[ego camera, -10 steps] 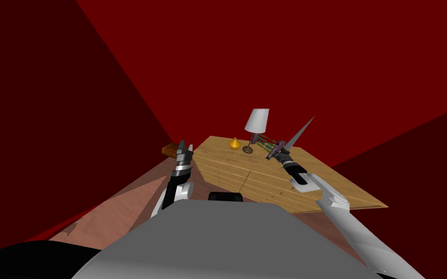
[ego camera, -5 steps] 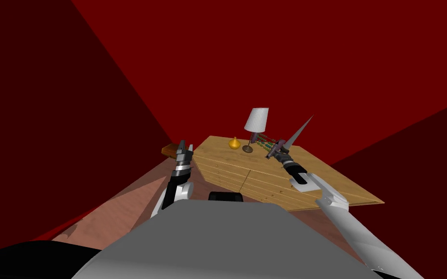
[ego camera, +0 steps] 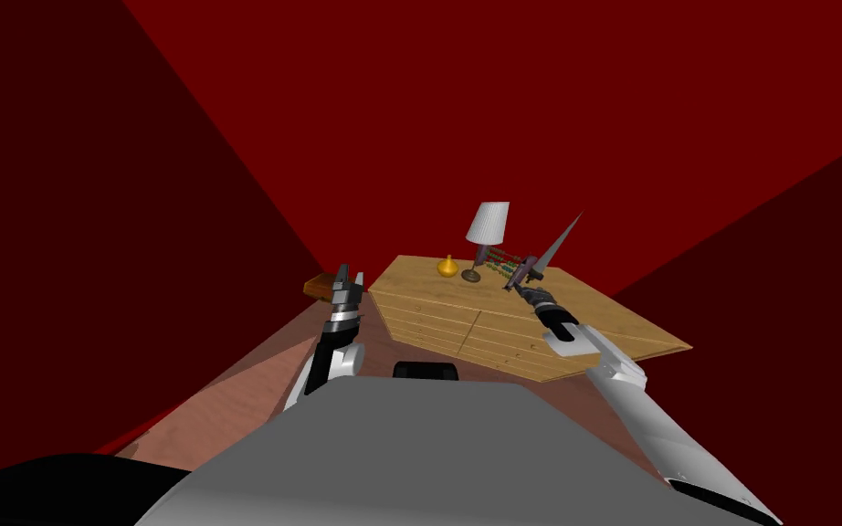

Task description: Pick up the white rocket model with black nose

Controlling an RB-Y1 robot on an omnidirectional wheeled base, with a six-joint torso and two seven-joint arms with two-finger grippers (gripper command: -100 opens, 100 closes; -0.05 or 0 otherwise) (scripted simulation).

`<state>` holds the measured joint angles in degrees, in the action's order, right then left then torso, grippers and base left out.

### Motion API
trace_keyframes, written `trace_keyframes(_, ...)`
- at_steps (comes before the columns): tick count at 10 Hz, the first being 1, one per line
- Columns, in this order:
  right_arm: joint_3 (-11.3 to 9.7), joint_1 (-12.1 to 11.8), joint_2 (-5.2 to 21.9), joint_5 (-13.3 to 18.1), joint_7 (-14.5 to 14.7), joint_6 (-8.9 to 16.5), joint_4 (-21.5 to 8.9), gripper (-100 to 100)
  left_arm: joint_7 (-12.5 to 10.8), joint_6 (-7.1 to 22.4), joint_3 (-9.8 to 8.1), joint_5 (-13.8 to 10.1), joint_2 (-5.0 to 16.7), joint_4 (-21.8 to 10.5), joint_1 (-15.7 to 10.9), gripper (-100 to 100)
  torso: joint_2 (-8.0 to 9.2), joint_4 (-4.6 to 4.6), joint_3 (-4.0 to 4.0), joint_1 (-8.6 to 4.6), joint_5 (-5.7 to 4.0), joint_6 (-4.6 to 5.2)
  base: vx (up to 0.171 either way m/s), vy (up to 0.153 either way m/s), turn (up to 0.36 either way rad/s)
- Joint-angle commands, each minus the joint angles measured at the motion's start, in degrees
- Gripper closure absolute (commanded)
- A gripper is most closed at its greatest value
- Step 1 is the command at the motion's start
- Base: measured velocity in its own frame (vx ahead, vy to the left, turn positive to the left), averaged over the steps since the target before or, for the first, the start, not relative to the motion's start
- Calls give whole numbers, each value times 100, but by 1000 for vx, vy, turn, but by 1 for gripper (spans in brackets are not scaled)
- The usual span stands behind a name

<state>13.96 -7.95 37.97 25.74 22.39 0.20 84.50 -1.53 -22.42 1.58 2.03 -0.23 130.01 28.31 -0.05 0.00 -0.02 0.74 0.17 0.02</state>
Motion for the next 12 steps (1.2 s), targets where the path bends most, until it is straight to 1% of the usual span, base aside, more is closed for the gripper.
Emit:
trace_keyframes(1, 84, 132, -81, -40, 59, 104, -159, -100, 0, 0, 0, 0, 0, 0, 0, 0, 0, 0, 0, 0, 0, 0, -31, 181, -66)
trace_keyframes(2, 135, 206, -128, -63, 86, 156, -255, -100, 0, 0, 0, 0, 0, 0, 0, 0, -8, -2, -5, -5, -1, -1, -32, 165, -61)
trace_keyframes(3, 236, 349, -224, -107, 134, 253, -440, -100, 0, 0, 0, 0, 0, 0, 0, 0, -12, -3, -7, -11, -2, -1, -38, 203, -101)
trace_keyframes(5, 329, 480, -316, -144, 172, 336, -603, -100, 0, 0, 0, 0, 0, 0, 0, 0, -13, -3, -8, 3, 1, 0, -34, 198, -78)
trace_keyframes(7, 527, 705, -506, -163, 225, 462, -853, -100, 0, 0, 0, 0, 0, 0, 0, 0, -18, -4, -10, -10, -1, -2, -11, 177, -55)
trace_keyframes(8, 624, 755, -591, -92, 240, 491, -879, -100, 0, 0, 0, 0, 0, 0, 1, 0, -26, -6, -15, -5, -1, -2, 13, 155, -15)
trace_keyframes(9, 720, 755, -666, 51, 262, 510, -849, -100, 0, 0, 0, 0, 1, 0, 1, 0, -32, -7, -18, -15, -2, -3, 24, 58, 58)
trace_keyframes(10, 784, 739, -717, 175, 283, 526, -820, -100, 0, 0, -1, 0, 1, 0, 1, 0, -37, -8, -21, -47, -7, -3, 42, -43, 114)
trace_keyframes(12, 910, 698, -821, 456, 338, 565, -773, -100, 0, 0, -3, 0, 3, 0, 1, 0, -46, -10, -27, -119, -24, -1, 53, -134, 100)
